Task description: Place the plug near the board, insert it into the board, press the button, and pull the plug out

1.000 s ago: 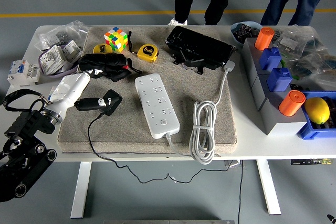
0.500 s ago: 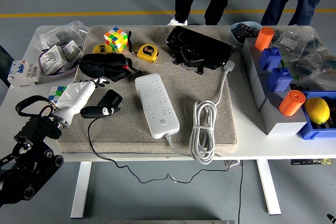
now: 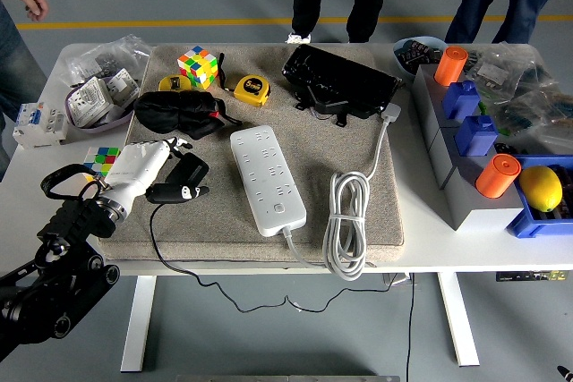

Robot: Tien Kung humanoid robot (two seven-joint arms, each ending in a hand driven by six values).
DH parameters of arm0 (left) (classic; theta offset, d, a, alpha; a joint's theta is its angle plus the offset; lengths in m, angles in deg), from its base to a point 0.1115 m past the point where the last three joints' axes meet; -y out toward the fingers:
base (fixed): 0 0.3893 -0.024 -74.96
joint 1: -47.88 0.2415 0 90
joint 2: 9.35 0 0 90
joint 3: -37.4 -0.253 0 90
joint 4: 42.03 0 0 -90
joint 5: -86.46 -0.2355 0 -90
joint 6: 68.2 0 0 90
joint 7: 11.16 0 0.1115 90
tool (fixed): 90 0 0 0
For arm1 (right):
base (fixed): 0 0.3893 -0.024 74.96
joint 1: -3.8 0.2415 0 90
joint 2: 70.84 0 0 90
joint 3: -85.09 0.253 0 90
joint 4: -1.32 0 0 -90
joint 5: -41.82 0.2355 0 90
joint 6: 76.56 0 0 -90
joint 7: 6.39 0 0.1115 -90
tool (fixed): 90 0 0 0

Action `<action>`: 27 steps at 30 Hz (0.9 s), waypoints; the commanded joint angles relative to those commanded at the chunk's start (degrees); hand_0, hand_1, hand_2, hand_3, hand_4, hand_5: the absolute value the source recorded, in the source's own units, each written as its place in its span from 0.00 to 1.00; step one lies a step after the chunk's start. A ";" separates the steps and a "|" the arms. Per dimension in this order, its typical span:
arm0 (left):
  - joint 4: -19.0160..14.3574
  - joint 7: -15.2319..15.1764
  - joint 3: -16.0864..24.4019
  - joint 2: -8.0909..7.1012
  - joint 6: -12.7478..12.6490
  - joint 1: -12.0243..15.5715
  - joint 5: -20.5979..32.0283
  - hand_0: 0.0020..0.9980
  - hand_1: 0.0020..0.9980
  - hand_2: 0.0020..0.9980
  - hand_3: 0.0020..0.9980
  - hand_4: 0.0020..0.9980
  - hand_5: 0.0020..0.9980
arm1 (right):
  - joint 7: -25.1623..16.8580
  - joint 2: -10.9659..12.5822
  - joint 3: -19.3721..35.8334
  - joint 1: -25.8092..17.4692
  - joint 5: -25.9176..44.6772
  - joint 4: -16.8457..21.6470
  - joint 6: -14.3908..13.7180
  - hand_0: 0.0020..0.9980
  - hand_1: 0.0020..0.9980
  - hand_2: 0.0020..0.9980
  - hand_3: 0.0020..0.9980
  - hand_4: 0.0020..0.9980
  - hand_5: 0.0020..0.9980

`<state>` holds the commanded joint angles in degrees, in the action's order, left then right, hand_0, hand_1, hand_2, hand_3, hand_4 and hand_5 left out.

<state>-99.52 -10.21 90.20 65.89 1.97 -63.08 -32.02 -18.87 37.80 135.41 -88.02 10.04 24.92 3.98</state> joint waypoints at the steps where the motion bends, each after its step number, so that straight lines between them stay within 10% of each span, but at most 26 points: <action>1: 0.18 -0.02 -0.12 0.08 -0.30 -0.15 0.25 0.54 0.58 0.60 0.71 1.00 0.52 | -0.01 -0.02 0.10 0.01 -0.01 0.00 -0.02 0.60 0.61 0.60 0.55 0.95 0.37; 10: 1.21 1.30 -0.66 0.29 -1.07 -0.78 0.83 0.36 0.46 0.50 0.57 1.00 0.35 | 0.01 0.03 0.19 0.00 -0.09 0.00 -0.01 0.60 0.61 0.60 0.55 0.95 0.37; 27: 1.91 1.98 -1.09 0.46 -1.30 -0.98 1.34 0.32 0.43 0.49 0.54 1.00 0.26 | -0.01 0.00 0.56 0.08 -0.61 0.40 -0.08 0.60 0.61 0.60 0.55 0.95 0.37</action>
<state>-97.61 -8.23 89.11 66.35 0.68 -64.06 -30.68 -18.88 37.80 135.97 -87.93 9.43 25.33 3.90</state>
